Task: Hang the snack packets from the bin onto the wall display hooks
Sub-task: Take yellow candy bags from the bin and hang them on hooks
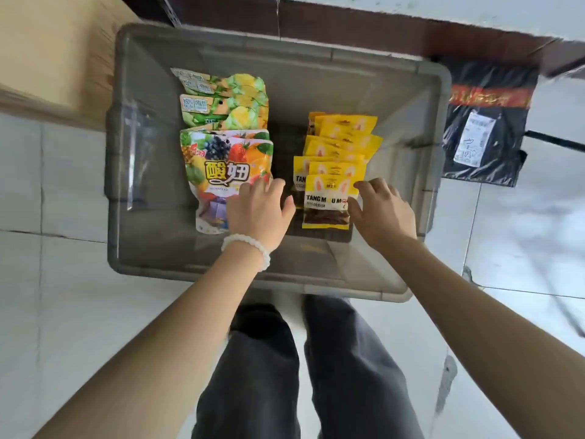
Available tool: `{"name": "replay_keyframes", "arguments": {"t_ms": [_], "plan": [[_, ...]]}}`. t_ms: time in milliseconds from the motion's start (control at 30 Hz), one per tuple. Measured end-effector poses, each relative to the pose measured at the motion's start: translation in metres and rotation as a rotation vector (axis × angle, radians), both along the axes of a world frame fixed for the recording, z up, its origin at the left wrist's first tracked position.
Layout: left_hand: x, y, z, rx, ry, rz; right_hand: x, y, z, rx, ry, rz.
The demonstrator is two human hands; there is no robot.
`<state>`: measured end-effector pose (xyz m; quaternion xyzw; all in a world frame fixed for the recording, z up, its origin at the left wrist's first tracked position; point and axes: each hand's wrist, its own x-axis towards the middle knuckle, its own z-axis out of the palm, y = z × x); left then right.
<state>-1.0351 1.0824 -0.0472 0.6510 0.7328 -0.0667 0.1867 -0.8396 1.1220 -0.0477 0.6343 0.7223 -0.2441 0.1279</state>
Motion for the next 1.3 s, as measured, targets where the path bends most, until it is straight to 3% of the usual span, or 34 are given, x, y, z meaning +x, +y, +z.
{"name": "replay_keyframes", "arguments": {"t_ms": [200, 367, 533, 700, 833, 1100, 1300], "plan": [[0.016, 0.022, -0.1, 0.024, -0.075, 0.026, -0.006, 0.015, -0.103, -0.102, -0.005, 0.002], [0.022, 0.043, -0.15, 0.028, -0.111, 0.015, -0.014, 0.028, -0.151, -0.09, 0.069, -0.035], [0.028, 0.067, -0.171, -0.033, -0.134, 0.007, -0.018, 0.033, -0.167, -0.033, 0.059, -0.072], [0.034, 0.082, -0.186, -0.137, -0.297, 0.048, -0.012, 0.026, -0.174, -0.004, 0.095, -0.139], [0.034, 0.086, -0.192, -0.136, -0.32, 0.077, -0.012, 0.019, -0.179, -0.007, 0.117, -0.206], [0.034, 0.083, -0.195, -0.13, -0.316, 0.043, -0.006, 0.022, -0.181, -0.084, 0.021, -0.09], [0.029, 0.068, -0.185, -0.081, -0.331, 0.017, -0.003, 0.026, -0.167, -0.179, 0.083, -0.168]]}}
